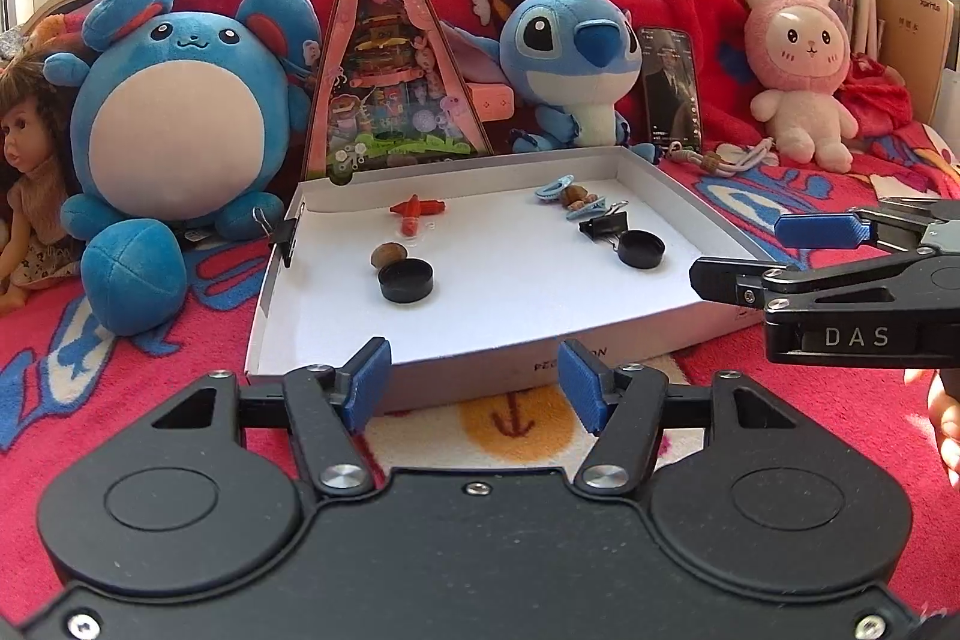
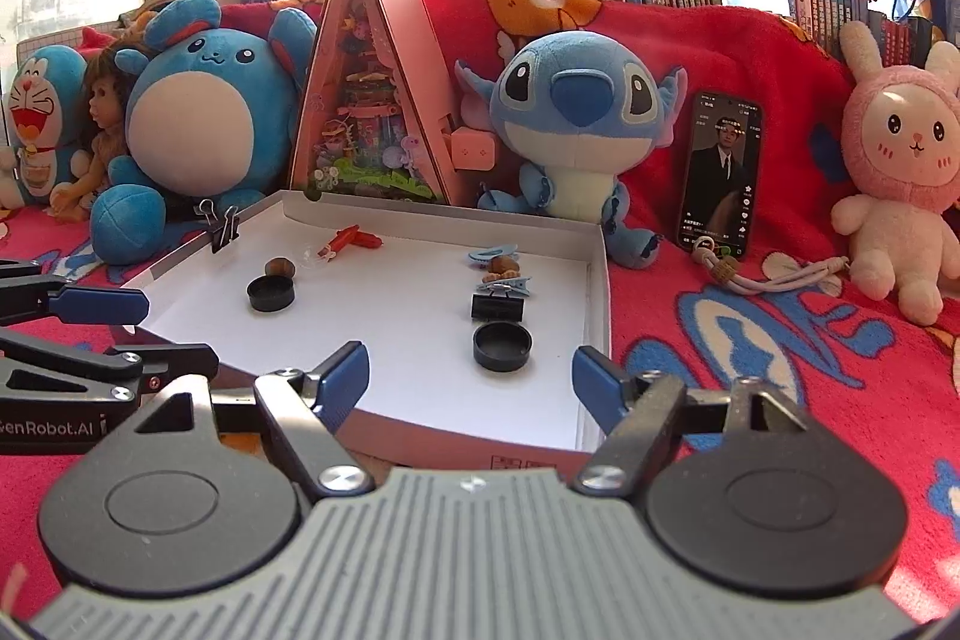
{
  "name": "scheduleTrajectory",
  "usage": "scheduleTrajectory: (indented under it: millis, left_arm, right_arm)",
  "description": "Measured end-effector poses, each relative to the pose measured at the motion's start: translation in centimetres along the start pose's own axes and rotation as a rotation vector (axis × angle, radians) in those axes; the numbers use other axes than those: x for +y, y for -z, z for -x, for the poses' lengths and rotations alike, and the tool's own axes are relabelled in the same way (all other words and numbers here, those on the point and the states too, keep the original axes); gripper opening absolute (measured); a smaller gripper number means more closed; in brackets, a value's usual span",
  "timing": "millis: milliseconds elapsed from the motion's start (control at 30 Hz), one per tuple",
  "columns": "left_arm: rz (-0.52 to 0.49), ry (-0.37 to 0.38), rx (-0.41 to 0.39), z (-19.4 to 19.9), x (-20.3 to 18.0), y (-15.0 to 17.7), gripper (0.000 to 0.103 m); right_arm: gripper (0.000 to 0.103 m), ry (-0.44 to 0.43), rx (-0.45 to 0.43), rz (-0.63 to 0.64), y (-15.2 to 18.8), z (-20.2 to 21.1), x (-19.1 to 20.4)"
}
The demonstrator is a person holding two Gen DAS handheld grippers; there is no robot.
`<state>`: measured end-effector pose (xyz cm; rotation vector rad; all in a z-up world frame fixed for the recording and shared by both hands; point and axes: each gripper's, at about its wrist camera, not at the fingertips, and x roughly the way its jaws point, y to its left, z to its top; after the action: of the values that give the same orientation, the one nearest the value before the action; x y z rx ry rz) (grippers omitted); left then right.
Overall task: Organize rigid objects
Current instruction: 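Move both open tools back to the remaining flat black lids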
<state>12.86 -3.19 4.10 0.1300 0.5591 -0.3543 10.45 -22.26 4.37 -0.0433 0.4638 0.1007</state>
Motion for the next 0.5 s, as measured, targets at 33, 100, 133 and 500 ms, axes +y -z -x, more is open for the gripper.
scheduleTrajectory:
  millis: [33,100,133,500]
  left_arm:
    - [0.003,0.005,0.002,0.2,-0.1,0.3,0.060]
    - [0.009,0.011,0.011,0.6,-0.3,0.8,0.060]
    - [0.010,0.014,0.016,0.8,-0.4,1.0,0.060]
    - [0.008,0.040,0.042,2.7,-1.6,3.4,0.060]
  right_arm:
    - [0.084,-0.005,-0.001,0.003,0.3,0.4,0.0]
    - [0.084,-0.014,-0.001,0.013,0.9,1.2,0.0]
    - [0.084,-0.015,0.001,0.020,1.1,1.5,0.1]
    - [0.084,-0.046,0.035,0.038,3.6,3.4,0.3]
